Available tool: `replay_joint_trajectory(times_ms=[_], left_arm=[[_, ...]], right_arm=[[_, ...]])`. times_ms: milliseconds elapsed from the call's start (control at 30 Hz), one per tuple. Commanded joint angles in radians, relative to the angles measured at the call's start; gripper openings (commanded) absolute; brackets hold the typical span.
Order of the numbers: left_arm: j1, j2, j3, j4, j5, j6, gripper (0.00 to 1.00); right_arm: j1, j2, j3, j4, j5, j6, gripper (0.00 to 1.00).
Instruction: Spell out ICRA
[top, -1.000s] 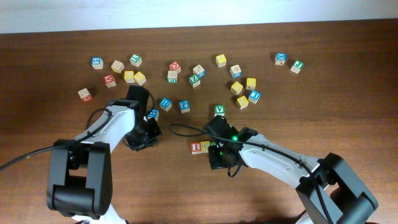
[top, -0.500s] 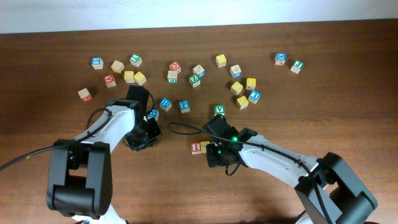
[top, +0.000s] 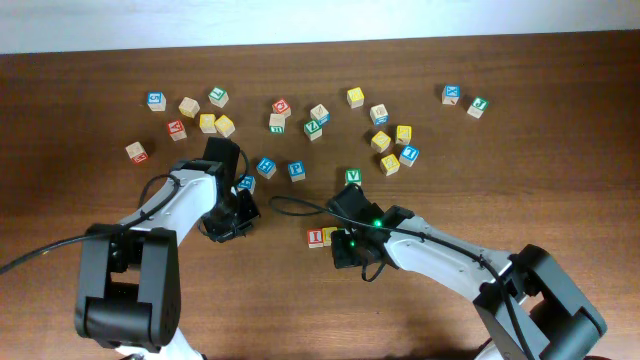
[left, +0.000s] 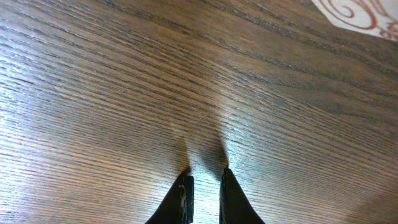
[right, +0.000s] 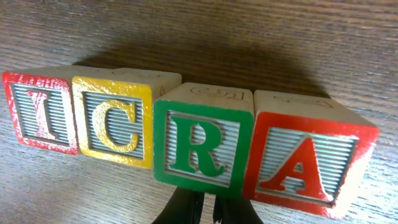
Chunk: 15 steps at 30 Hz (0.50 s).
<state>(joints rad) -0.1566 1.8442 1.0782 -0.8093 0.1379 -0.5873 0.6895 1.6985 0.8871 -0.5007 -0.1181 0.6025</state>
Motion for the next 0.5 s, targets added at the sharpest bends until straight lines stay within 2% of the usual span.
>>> replay_joint_trajectory(times_ms=[0, 467], left_arm=[[0.002, 0.039, -0.018, 0.008, -0.027, 0.008, 0.09], [0.002, 0.039, -0.018, 0.007, -0.026, 0.008, 0.08]], right_arm=[[-0.003, 0.038, -0.012, 0.008, 0.024, 0.007, 0.04], [-0.003, 0.038, -0.012, 0.015, 0.032, 0.007, 0.04]])
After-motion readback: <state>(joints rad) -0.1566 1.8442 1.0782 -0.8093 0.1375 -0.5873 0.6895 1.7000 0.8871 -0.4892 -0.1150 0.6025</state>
